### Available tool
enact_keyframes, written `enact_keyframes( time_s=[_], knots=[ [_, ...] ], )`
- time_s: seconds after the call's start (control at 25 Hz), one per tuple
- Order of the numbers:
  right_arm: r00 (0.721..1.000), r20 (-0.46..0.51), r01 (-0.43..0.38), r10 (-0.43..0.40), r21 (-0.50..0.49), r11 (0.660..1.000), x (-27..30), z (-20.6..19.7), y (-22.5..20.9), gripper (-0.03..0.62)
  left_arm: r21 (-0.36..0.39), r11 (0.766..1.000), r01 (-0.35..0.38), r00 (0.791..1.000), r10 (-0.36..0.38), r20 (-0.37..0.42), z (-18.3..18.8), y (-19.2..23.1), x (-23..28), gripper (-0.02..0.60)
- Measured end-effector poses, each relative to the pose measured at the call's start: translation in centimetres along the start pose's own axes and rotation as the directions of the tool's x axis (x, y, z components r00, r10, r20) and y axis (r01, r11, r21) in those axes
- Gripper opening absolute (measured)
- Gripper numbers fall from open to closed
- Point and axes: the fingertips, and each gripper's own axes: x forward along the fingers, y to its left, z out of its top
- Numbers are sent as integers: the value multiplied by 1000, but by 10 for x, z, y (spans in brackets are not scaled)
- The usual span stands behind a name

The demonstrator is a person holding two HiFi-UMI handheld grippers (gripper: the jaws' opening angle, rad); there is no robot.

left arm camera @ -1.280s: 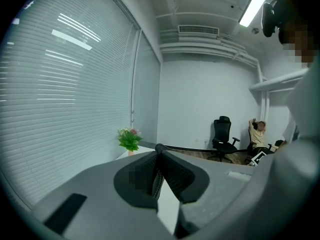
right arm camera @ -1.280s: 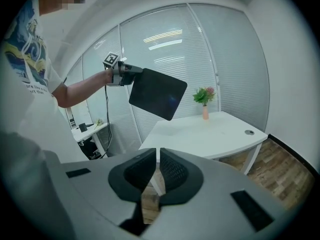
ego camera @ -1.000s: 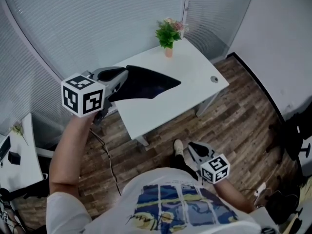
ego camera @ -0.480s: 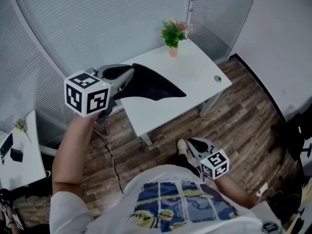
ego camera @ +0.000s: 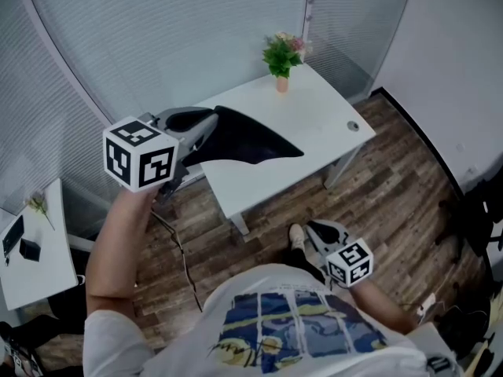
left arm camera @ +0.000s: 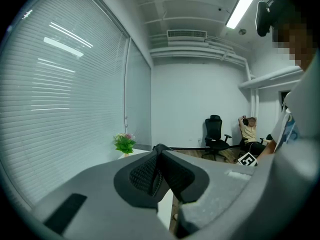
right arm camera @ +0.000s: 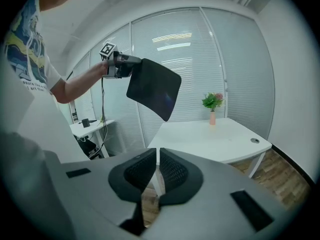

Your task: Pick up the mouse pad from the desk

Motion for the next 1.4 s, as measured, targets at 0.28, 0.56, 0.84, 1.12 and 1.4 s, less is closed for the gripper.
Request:
enact_keyframes(
  time_s=[0.28,0.56,0.84,1.12,1.4],
  knots=[
    [1000,1,-9,9,-5,1000,1,2,6,21,-1,1000,10,1000,-10,-7,0,-5,-6,25],
    [1000,-3,-11,11,-13,1000,1,-1,11,21,-7,1000,13,1000,-14,-13,-7,-7,-10,25],
    [1000,11,-14,14,-17,1000,2,6,7,20,-10,1000,16,1000,-17,-19,-5,-6,-5,25],
    [1000,10,-9,9,-15,1000,1,5,5,14,-10,1000,23,999,-23,-23,-6,-7,-2,25],
    [1000,14,-7,7,-20,1000,1,9,4,11,-15,1000,22,1000,-22,-21,-4,-5,-1,25]
  ],
)
